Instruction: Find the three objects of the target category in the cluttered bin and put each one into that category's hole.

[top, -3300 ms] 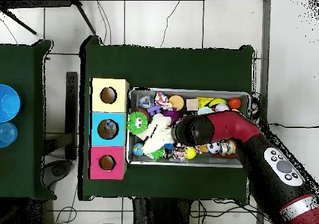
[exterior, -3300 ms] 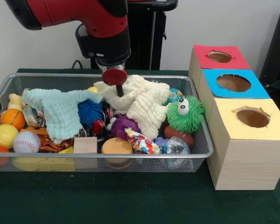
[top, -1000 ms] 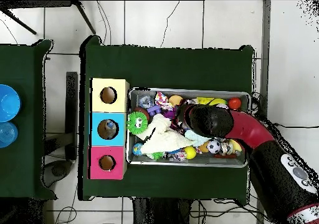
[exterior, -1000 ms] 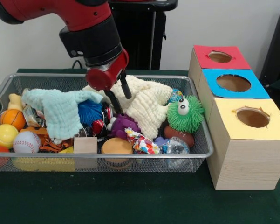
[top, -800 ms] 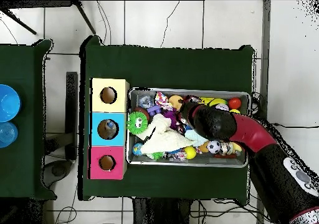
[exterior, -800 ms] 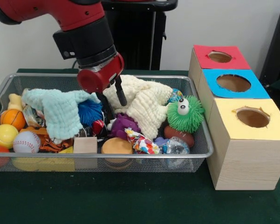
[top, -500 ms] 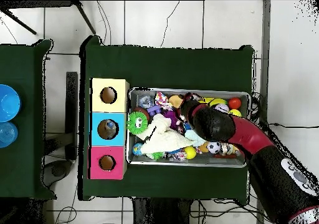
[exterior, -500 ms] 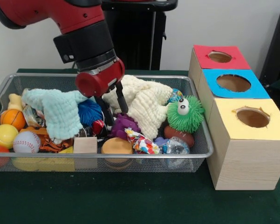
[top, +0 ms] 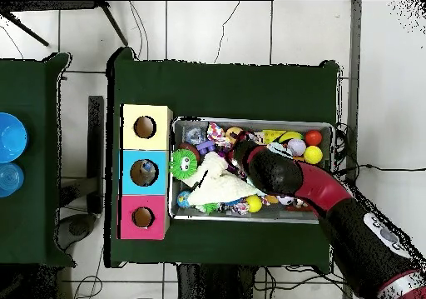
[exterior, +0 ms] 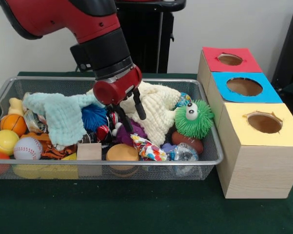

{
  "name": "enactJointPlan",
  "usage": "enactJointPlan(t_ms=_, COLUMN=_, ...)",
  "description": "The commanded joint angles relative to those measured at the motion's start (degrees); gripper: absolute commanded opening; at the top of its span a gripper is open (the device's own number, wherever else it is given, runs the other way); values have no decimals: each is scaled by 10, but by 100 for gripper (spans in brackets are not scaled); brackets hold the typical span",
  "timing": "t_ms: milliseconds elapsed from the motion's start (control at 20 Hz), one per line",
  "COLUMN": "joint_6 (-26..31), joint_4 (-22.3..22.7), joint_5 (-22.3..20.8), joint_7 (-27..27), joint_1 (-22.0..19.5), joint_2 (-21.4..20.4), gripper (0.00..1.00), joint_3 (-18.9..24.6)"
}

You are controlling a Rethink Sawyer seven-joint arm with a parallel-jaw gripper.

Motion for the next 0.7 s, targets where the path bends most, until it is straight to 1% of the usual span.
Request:
enactJointPlan(t_ms=50, joint_6=-54, joint_4=40, joint_5=15, joint_7=170, joint_1=-8, joint_2=36, gripper=100, joint_3=2)
enactJointPlan(t_ms=250, joint_6=-80, joint_4=51, joint_5=13, joint_7=172, joint_1=-18, joint_2=52, gripper=100, joint_3=12)
enactJointPlan(t_ms=500, joint_6=-131, joint_4=58, joint_5=-4, joint_7=167, joint_1=-36, joint_2=84, gripper=100, joint_3=25)
enactJointPlan(t_ms=700, joint_6=-157, joint_4=68, joint_5=-14, joint_7=159, joint_1=-54, joint_2=107, gripper=100, joint_3=38)
